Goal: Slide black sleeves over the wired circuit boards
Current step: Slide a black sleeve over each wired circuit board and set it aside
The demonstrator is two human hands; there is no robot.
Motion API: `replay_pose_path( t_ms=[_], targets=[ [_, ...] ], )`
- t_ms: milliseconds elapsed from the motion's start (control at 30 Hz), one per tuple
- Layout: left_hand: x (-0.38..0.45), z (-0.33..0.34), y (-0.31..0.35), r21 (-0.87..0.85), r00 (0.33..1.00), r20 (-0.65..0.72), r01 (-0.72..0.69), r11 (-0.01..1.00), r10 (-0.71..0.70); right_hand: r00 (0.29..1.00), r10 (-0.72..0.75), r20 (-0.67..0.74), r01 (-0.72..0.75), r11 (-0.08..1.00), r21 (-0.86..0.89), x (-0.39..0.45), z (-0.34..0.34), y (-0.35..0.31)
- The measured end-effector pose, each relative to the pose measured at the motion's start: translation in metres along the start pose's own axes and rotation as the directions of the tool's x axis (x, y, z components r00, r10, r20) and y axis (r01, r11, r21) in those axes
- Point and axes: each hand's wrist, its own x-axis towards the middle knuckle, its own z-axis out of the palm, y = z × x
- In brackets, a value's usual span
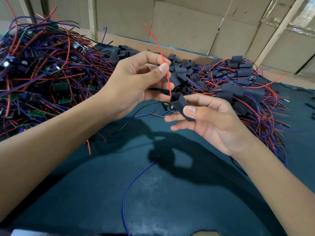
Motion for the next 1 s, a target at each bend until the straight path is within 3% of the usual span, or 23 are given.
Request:
replay_pose_path(
  t_ms=[133,233,433,533,700,833,900,967,1000],
  targets=[
    [0.003,-0.008,0.000,0.135,0.990,0.096,0.092,0.987,-0.106,0.995,0.005,-0.095,0.003,0.997,0.077,0.003,0.001,-0.001],
    [0.000,-0.012,-0.002,0.221,0.930,0.247,0.219,0.950,-0.272,0.995,0.000,-0.102,0.007,0.997,0.071,0.003,0.001,-0.003],
    [0.001,-0.013,0.001,0.001,0.892,0.353,0.301,0.953,-0.282,0.983,-0.040,-0.178,0.048,0.998,0.040,0.003,-0.001,-0.007],
    [0.004,-0.022,0.000,-0.112,0.835,0.456,0.397,0.911,-0.308,0.983,-0.018,-0.185,0.028,0.998,0.053,0.003,-0.003,-0.009],
    [0.006,-0.041,-0.003,-0.100,0.742,0.571,0.487,0.868,-0.350,0.965,0.017,-0.262,0.018,0.991,0.134,0.005,-0.004,-0.006],
    [0.004,-0.053,0.000,-0.092,0.765,0.524,0.487,0.869,-0.374,0.950,0.036,-0.311,0.045,0.968,0.247,0.005,-0.006,-0.013],
    [0.007,-0.061,0.007,-0.217,0.743,0.562,0.557,0.802,-0.364,0.948,0.048,-0.315,0.067,0.937,0.344,0.004,-0.009,-0.019],
    [0.012,-0.063,0.015,-0.374,0.650,0.677,0.708,0.600,-0.345,0.955,0.062,-0.290,0.066,0.909,0.412,0.003,-0.010,-0.024],
    [0.013,-0.062,0.018,-0.356,0.610,0.709,0.742,0.568,-0.353,0.960,0.075,-0.271,0.046,0.910,0.413,0.002,-0.010,-0.025]
  ],
)
